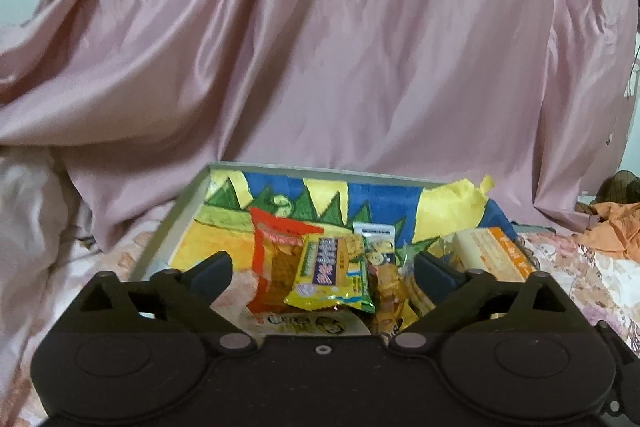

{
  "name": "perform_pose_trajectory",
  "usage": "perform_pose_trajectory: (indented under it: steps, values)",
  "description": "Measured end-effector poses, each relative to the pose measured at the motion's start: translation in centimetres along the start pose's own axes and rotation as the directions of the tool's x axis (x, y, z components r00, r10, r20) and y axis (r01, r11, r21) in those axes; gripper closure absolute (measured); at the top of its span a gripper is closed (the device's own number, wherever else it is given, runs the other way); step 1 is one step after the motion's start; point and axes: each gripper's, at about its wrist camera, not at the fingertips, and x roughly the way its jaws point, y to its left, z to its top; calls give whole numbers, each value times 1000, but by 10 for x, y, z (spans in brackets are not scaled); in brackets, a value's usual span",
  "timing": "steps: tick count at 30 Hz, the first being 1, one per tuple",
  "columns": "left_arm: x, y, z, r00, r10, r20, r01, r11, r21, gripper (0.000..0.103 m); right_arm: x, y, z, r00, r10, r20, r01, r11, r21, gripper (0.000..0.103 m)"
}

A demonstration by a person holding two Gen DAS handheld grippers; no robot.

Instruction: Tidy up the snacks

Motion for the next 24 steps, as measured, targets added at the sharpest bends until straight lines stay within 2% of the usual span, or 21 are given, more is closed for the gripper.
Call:
perform_pose_trajectory:
  steps: [10, 16, 24]
  values:
    - [-22, 2, 11, 999, 26, 39, -26, 1000, 3, 1, -15, 0, 16, 999, -4, 37, 4, 1000, 9, 19]
    - [-32, 1, 12, 996, 51, 67, -52, 999, 15, 1, -23, -3, 24, 998, -22, 63, 21, 1000, 17, 4]
    - [-51, 8, 13, 989, 95, 111, -94, 996, -7, 1, -32, -7, 34, 996, -38, 82, 36, 999, 32, 0]
